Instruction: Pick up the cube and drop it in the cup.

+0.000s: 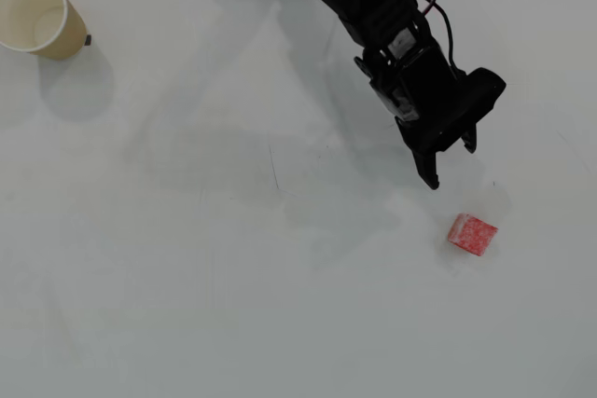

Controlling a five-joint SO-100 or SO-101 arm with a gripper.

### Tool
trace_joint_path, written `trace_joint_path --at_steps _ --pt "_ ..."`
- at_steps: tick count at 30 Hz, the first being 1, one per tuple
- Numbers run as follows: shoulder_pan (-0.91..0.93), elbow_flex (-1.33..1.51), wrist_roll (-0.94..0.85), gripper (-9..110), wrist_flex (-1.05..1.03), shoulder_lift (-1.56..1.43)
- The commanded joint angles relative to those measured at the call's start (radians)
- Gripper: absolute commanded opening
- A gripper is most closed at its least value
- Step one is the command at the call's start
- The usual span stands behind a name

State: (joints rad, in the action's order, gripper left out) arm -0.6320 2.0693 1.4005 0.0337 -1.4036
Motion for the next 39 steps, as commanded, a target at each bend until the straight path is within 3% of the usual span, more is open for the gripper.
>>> trace_joint_path --at_steps 1,23,39 --pt "-0.008 -0.17 0.008 27 0.038 -0.003" --pt "-0.003 -0.396 0.008 30 0.038 0.245" --pt "0.025 -0.476 0.009 41 0.038 0.313"
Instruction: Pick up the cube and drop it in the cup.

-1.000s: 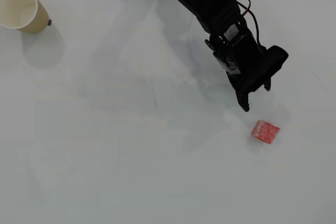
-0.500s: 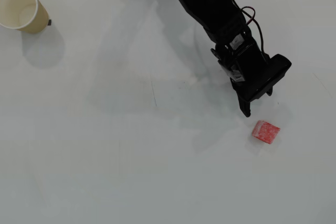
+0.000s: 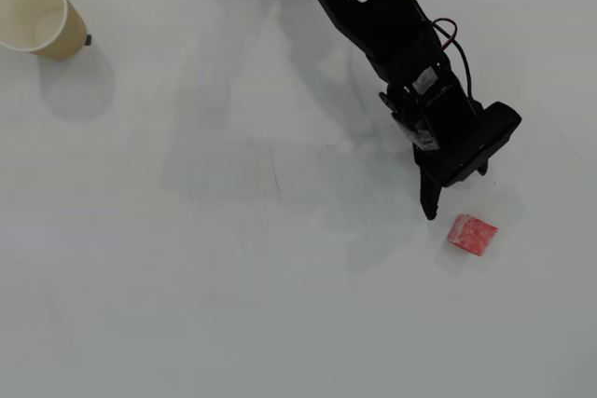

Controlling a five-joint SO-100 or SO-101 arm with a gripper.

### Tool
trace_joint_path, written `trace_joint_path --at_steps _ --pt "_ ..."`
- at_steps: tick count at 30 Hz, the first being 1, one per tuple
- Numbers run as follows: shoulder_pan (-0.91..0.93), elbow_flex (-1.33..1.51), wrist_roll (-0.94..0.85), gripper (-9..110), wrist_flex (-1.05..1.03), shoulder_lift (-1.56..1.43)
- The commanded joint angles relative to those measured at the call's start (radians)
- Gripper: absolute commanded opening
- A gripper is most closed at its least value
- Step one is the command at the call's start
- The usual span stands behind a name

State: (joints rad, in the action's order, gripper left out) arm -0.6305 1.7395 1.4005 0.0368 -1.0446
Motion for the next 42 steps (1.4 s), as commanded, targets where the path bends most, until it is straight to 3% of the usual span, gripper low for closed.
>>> trace_joint_path --at_steps 1,42 --pt "0.025 -0.155 0.009 41 0.037 -0.038" --pt "0.077 -0.488 0.04 40 0.018 0.202"
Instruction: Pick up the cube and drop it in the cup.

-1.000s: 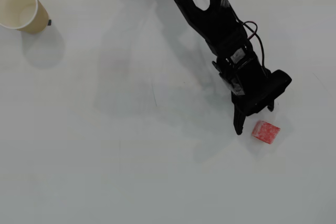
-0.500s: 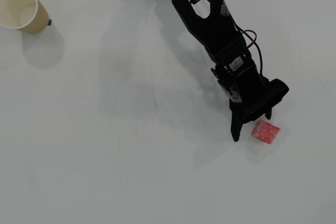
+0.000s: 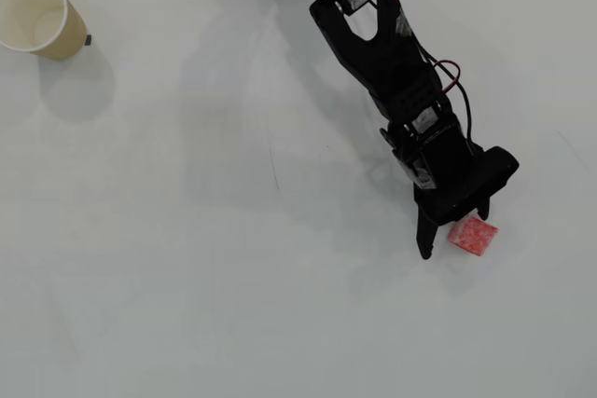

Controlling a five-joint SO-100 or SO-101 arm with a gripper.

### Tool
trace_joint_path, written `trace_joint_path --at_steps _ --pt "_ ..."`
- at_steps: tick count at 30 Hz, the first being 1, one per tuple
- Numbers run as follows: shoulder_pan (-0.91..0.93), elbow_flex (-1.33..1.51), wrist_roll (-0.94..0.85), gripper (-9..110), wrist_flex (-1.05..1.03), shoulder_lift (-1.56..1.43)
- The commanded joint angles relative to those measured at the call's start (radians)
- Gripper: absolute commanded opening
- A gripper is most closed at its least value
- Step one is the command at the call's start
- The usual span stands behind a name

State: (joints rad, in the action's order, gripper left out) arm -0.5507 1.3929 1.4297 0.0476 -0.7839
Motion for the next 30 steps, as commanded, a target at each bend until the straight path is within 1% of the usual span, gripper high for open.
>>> trace_joint_path --at_steps 1,13,22,30 --pt "-0.003 -0.144 0.011 40 0.008 -0.055" --pt "0.011 -0.181 0.011 40 0.005 -0.034" --pt "0.02 -0.184 0.011 37 0.005 -0.032" --pt "0.018 -0.184 0.011 37 0.015 -0.035"
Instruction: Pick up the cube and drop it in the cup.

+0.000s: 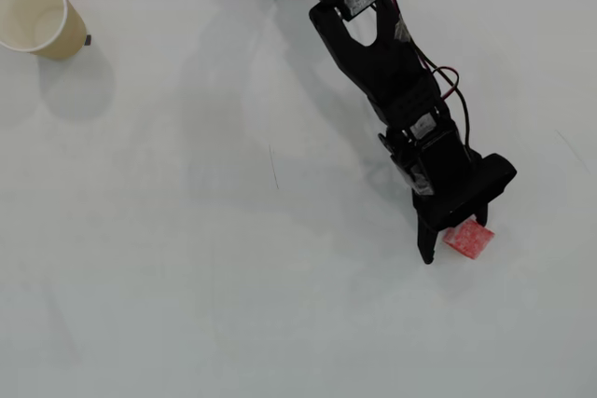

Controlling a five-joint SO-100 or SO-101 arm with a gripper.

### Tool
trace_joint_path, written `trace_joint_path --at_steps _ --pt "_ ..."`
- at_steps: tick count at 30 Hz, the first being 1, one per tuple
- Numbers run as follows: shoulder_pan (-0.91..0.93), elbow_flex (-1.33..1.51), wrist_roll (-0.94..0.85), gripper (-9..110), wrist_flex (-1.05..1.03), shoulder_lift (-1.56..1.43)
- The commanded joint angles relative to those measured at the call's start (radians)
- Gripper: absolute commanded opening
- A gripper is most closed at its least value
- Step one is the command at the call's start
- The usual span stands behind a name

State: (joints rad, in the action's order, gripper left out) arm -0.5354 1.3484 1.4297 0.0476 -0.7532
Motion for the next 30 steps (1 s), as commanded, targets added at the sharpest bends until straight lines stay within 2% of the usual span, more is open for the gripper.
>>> trace_joint_path --at_steps 1,8,11,15,30 --pt "0.002 -0.14 0.009 37 0.017 -0.066" --pt "-0.005 -0.132 0.005 37 0.021 -0.069" --pt "-0.003 -0.132 0.002 26 0.021 -0.071" --pt "-0.003 -0.132 0.0 20 0.023 -0.074" --pt "-0.008 -0.137 0.0 17 0.038 -0.075"
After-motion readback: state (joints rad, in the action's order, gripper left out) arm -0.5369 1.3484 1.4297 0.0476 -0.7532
